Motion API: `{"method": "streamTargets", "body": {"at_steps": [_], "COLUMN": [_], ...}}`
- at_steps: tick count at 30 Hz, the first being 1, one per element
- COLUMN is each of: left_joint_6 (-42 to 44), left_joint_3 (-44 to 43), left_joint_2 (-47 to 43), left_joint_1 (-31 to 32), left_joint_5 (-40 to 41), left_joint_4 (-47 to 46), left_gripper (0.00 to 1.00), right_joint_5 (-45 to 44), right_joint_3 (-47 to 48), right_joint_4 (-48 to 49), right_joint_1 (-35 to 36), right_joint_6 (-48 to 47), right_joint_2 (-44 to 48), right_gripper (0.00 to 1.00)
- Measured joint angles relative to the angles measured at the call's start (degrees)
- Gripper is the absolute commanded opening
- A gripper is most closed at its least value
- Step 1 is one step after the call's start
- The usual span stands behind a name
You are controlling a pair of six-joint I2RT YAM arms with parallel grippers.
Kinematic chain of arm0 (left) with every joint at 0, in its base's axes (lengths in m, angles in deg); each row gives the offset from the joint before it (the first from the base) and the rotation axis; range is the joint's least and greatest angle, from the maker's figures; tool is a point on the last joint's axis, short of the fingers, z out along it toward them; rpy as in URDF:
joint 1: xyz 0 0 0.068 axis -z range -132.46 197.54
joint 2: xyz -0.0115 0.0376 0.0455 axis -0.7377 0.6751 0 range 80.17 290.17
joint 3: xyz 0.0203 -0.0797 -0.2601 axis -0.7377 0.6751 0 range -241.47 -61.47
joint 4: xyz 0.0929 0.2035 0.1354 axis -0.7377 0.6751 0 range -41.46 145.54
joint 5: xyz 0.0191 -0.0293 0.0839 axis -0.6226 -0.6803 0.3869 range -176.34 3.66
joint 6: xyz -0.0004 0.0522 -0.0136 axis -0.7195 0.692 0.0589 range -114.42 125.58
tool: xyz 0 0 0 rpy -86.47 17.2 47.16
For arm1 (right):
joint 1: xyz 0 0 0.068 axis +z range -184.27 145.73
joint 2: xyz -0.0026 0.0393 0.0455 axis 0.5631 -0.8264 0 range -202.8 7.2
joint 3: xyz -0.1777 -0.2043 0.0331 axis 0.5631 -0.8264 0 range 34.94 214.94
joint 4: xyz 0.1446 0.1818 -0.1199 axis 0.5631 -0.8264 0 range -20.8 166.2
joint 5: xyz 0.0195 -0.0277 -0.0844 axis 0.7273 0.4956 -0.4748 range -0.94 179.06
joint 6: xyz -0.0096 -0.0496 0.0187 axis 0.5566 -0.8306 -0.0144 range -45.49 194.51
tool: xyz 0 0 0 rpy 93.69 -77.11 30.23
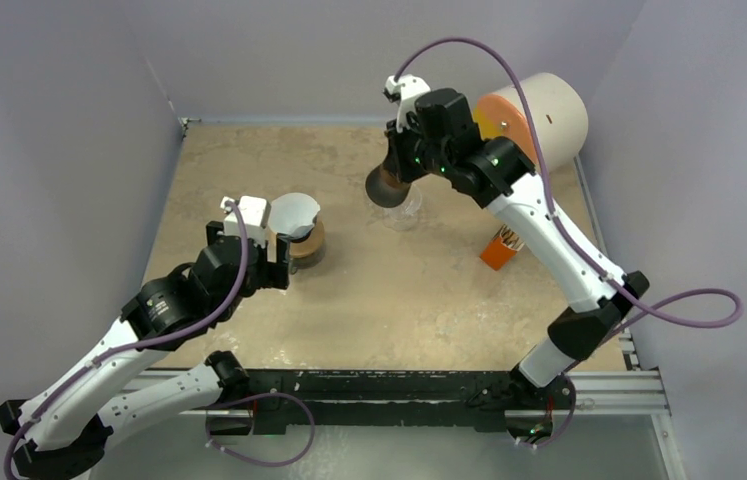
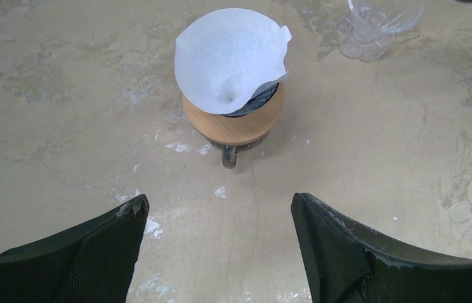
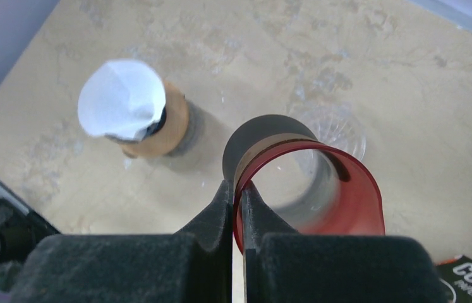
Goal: Place the coffee filter in the dripper
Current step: Place the coffee server at the center of the board.
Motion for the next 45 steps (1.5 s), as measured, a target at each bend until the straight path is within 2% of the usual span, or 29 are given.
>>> {"method": "streamTargets", "body": {"at_steps": [9,24,32,38,45], "left_joint_6": [0.02,0.09,0.09,0.09,0.11], "left_joint_3": [0.00,0.00,0.00,0.00,0.00], "left_joint_2": [0.74,1.81,2.64,2.71,2.89], "left_joint_1": [0.00,0.00,-0.02,-0.04,-0.07], "left_joint_5": [-0.07,-0.61,-0.72,-0.72,-0.74], "left_joint_4": [0.00,-0.02,-0.02,-0.02,-0.02], "left_gripper": [0.83,0.83,0.83,0.83,0.83], "right_joint_5": [-5.68,-9.11,-12.52,-13.40,-15.87], "right_joint_3": [-11.21,-35.63,-45.11,-49.07,-49.42], "right_joint_4": [-1.81,-2.01,2.58,7.19,11.56], "right_joint_1": [10.29,18.32,22.73,24.70,27.41], "right_joint_6": [-2.21,1.90,6.67,9.68,11.32], "right_joint_2": [8.15,17.57,20.81,21.64,18.69], "right_gripper": [0.00,0.00,0.00,0.00,0.00]}}
